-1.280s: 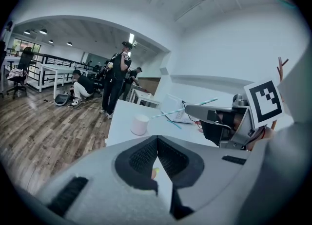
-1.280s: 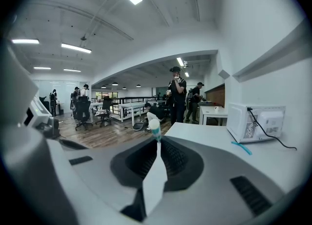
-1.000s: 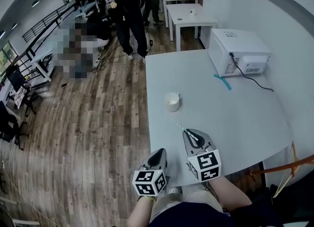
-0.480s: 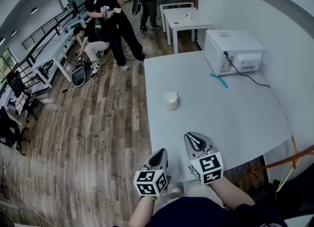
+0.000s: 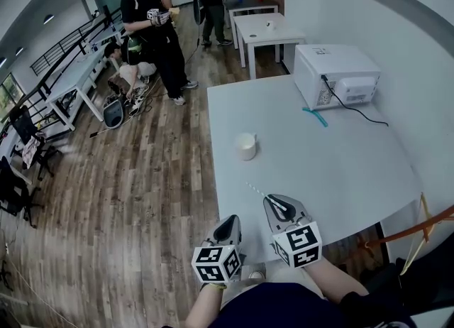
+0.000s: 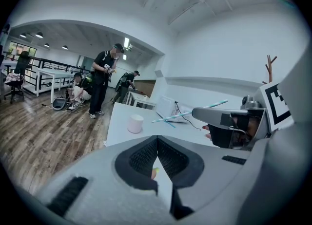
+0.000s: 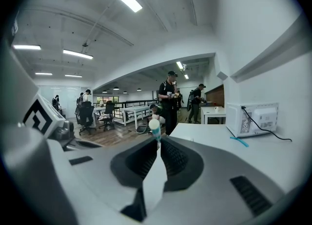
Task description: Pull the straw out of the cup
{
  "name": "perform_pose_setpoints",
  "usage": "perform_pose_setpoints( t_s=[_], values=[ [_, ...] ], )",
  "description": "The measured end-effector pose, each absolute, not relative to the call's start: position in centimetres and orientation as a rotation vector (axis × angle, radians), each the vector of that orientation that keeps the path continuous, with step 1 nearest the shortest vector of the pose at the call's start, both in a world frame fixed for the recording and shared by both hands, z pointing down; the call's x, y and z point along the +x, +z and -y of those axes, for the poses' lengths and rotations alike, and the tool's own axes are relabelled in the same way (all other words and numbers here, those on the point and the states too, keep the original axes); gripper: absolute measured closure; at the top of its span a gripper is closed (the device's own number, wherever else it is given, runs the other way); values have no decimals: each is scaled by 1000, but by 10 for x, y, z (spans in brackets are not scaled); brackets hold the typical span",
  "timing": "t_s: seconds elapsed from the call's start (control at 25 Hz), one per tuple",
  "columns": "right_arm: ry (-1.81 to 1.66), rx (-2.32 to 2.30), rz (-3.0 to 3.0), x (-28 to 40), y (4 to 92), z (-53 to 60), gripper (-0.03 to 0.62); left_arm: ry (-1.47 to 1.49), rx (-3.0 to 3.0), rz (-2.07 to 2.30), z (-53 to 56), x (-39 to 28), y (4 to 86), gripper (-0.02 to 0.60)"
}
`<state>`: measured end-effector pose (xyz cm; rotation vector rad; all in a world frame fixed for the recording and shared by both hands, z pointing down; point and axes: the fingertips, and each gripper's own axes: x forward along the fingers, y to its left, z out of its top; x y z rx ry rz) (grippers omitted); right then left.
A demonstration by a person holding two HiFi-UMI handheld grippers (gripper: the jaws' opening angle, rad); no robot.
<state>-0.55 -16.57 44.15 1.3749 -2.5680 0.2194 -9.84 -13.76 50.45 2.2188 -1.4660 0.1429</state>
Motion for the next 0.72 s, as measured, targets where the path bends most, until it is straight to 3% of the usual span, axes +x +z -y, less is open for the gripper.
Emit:
perform_pose_setpoints(
  t_s=[0.72],
  values=[
    [209,1363,2571,-7,440,164,553,144,2227,1461,137,-97,502,563]
  ],
)
